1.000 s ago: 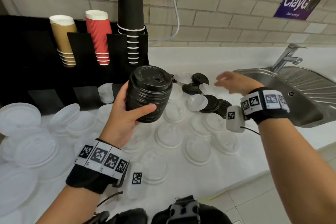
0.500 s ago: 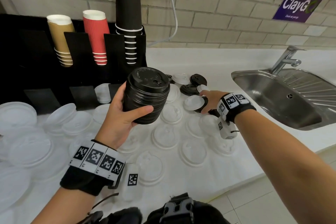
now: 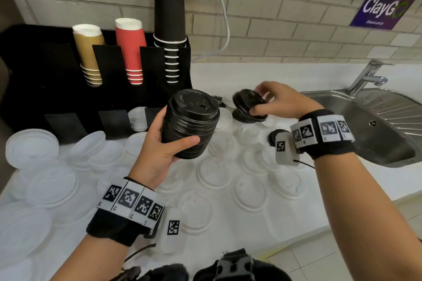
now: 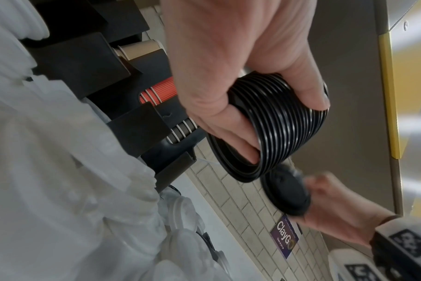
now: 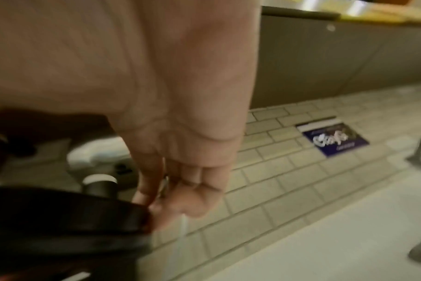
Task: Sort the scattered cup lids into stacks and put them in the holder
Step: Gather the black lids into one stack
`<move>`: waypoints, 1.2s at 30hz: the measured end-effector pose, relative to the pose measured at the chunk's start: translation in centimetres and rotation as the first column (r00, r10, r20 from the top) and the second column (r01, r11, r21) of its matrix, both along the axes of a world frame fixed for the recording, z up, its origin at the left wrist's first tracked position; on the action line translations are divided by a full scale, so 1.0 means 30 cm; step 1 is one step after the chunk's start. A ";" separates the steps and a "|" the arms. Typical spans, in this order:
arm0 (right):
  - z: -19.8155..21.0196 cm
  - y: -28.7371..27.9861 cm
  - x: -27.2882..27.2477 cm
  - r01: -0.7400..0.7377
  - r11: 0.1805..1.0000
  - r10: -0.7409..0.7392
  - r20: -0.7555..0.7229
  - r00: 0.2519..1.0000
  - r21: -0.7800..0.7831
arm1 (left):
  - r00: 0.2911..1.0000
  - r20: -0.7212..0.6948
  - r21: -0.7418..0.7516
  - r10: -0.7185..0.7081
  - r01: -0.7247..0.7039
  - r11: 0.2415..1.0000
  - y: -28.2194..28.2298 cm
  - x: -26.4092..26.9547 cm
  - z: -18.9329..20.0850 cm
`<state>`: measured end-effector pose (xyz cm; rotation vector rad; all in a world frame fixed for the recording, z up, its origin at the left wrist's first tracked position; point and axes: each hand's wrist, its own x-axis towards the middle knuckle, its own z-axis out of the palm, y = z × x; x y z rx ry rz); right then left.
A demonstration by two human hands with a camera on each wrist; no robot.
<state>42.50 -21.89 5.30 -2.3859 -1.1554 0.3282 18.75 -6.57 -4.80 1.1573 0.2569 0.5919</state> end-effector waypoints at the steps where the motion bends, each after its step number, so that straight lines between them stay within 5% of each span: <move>1: 0.008 0.010 -0.044 -0.054 0.989 0.068 -0.099 0.993 0.136 | 1.000 -0.002 0.000 0.002 -0.002 1.000 -0.001 -0.001 -0.001; 5: 0.022 0.063 -0.190 -0.208 0.875 0.342 -0.255 0.904 0.438 | 1.000 -0.007 -0.001 0.016 -0.016 1.000 0.003 -0.008 -0.002; 9: 0.025 0.097 -0.262 -0.341 0.850 0.435 -0.171 0.884 0.401 | 0.999 -0.016 0.014 0.028 -0.028 1.000 0.004 -0.012 -0.004; 17: 0.056 0.151 -0.296 -0.422 0.868 0.437 0.002 0.900 0.260 | 0.998 -0.043 0.112 0.049 -0.044 0.993 0.017 -0.037 -0.001; 23: 0.077 0.176 -0.296 -0.471 0.876 0.474 -0.002 0.881 0.108 | 0.997 -0.051 0.177 0.054 -0.044 0.983 0.019 -0.040 0.014; 33: 0.073 0.176 -0.280 -0.476 0.874 0.481 -0.030 0.876 0.098 | 0.999 -0.034 0.104 0.017 -0.013 0.995 0.017 -0.029 -0.003; 36: 0.093 0.128 -0.211 -0.366 0.907 0.390 -0.089 0.916 0.205 | 1.000 -0.012 0.063 0.022 -0.021 0.998 0.020 -0.031 -0.007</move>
